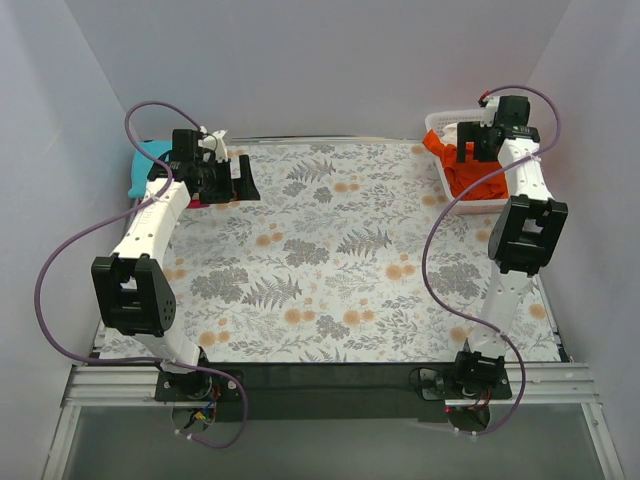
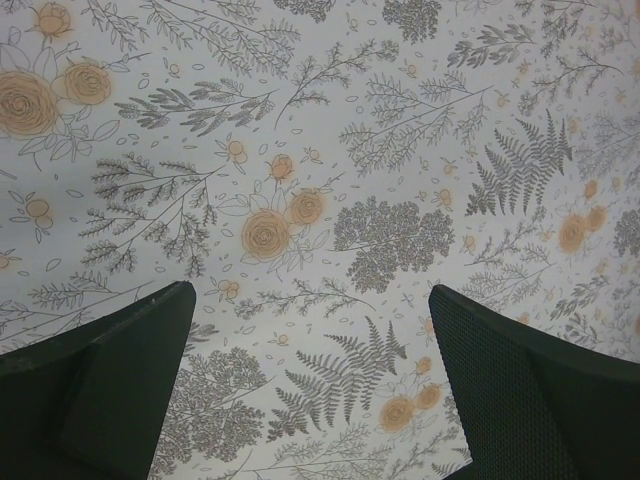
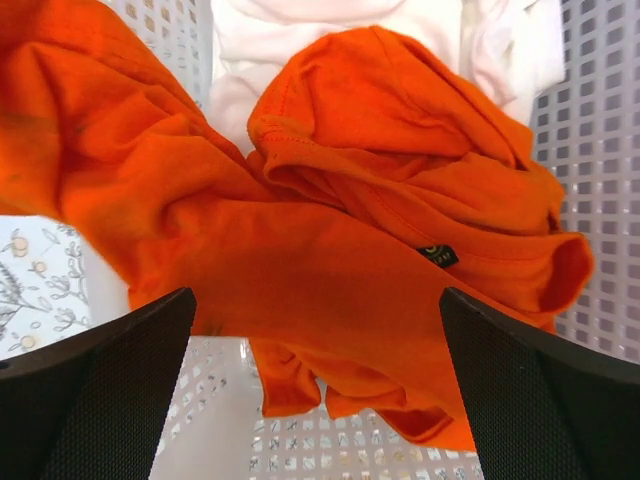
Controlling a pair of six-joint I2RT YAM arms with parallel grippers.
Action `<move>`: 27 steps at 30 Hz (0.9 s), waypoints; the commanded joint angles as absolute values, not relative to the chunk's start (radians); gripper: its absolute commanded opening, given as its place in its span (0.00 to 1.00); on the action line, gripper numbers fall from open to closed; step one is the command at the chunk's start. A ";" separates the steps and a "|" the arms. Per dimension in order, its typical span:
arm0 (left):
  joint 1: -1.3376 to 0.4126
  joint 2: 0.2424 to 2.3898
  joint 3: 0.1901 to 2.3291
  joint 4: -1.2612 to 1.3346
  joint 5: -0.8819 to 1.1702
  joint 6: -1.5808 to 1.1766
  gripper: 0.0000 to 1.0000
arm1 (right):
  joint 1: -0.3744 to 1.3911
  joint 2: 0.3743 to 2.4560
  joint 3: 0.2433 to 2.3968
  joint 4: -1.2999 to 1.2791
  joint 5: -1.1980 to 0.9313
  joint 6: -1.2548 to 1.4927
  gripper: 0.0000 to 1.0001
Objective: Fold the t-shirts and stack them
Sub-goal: Grab the tshirt from the pile
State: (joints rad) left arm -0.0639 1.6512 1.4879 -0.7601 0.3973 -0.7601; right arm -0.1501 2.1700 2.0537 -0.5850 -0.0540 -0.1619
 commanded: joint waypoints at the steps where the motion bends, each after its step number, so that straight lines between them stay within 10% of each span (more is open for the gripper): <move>1: -0.058 1.638 1.506 -0.779 0.347 -0.741 0.98 | -0.149 2.201 2.121 -0.568 -0.026 -0.175 0.98; 9: -0.058 1.651 1.506 -0.782 0.344 -0.756 0.98 | -0.166 2.281 2.095 -0.561 0.014 -0.232 0.91; 16: -0.058 1.666 1.539 -0.795 0.333 -0.762 0.98 | -0.179 2.171 2.083 -0.578 -0.052 -0.242 0.04; 27: -0.045 1.709 1.644 -0.821 0.356 -0.759 0.98 | -0.198 1.749 2.071 -0.565 -0.273 -0.143 0.01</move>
State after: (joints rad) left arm -0.0593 1.6875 1.5929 -0.8032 0.3450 -0.7628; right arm -0.2028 1.8973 2.0323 -0.6304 -0.1608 -0.1852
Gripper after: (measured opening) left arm 0.982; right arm 0.036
